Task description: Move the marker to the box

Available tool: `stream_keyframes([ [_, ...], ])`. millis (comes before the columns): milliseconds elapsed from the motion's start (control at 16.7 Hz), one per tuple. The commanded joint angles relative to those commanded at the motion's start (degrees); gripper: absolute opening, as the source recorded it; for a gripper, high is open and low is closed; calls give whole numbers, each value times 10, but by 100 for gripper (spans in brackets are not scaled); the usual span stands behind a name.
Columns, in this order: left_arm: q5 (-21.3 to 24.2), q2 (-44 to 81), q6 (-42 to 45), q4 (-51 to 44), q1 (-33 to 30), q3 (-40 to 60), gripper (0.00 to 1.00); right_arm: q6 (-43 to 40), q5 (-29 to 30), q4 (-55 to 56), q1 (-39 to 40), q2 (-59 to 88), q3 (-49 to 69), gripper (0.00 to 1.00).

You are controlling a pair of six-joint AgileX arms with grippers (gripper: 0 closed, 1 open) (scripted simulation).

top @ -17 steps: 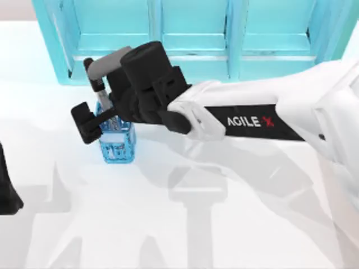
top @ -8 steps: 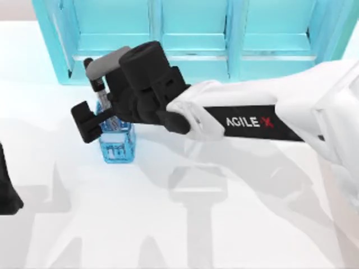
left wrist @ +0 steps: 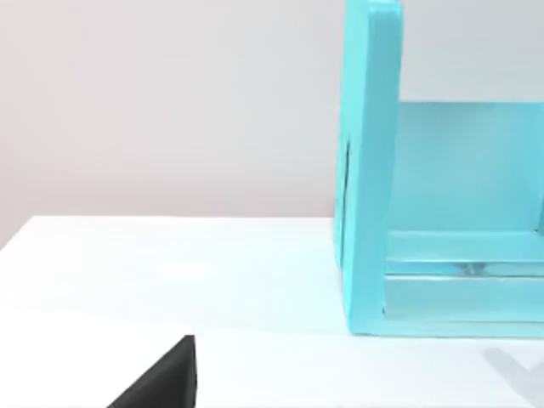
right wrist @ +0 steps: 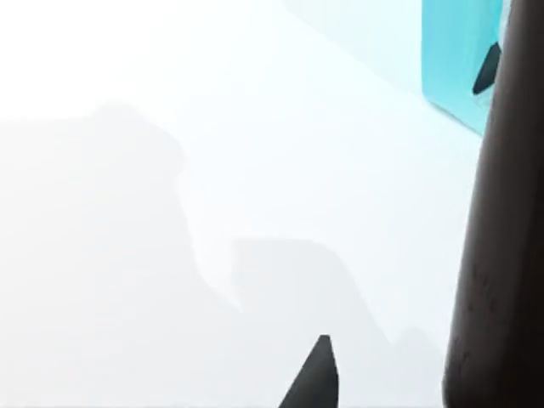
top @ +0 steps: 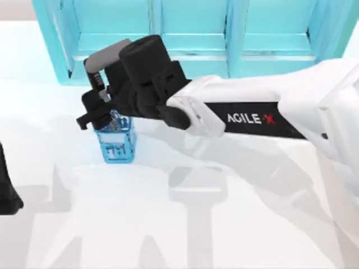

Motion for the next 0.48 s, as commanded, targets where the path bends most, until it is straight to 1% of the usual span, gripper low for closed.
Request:
stream_keyframes([
  [480, 0, 0, 0, 0, 0, 0, 100, -6, 2, -6, -9, -16, 11, 0],
])
